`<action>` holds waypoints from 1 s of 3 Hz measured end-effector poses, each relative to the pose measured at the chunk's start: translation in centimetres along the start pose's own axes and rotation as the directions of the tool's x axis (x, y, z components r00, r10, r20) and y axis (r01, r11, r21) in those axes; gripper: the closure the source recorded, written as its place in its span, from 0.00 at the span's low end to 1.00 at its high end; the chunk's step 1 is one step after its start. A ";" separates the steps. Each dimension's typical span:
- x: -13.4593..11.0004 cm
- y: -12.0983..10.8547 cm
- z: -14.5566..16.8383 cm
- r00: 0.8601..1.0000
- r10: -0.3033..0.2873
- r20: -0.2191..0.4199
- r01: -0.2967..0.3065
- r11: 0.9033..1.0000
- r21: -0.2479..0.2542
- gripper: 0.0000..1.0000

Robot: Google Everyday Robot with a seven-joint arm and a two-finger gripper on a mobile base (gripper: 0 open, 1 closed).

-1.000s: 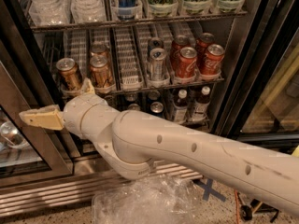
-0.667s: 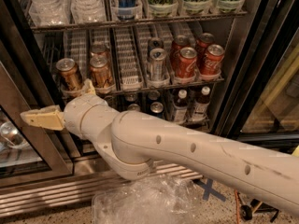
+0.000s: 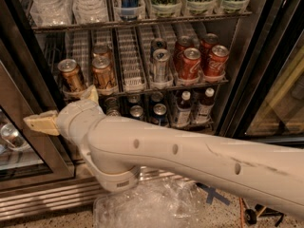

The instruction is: Pick orange can from middle shelf of fridge

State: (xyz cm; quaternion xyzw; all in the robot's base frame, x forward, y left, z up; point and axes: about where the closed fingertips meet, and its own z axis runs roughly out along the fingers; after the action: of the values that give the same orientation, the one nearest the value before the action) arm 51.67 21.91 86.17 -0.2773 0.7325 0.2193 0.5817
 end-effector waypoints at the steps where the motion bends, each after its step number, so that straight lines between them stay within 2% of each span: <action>1: -0.2 0.2 -0.7 0.998 -0.042 -0.052 0.049 0.989 0.138 0.00; 2: -1.2 -0.4 -1.5 0.993 -0.111 -0.043 0.118 0.955 0.271 0.00; 3: -1.8 -1.8 -3.3 0.988 -0.152 0.001 0.138 0.904 0.404 0.00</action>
Offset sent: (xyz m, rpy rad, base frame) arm 0.0054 -0.0646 0.0374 -0.2598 -0.2259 -0.5563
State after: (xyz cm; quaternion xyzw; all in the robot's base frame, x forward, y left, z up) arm 50.78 18.67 88.64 -0.2018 0.7297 0.0247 0.6529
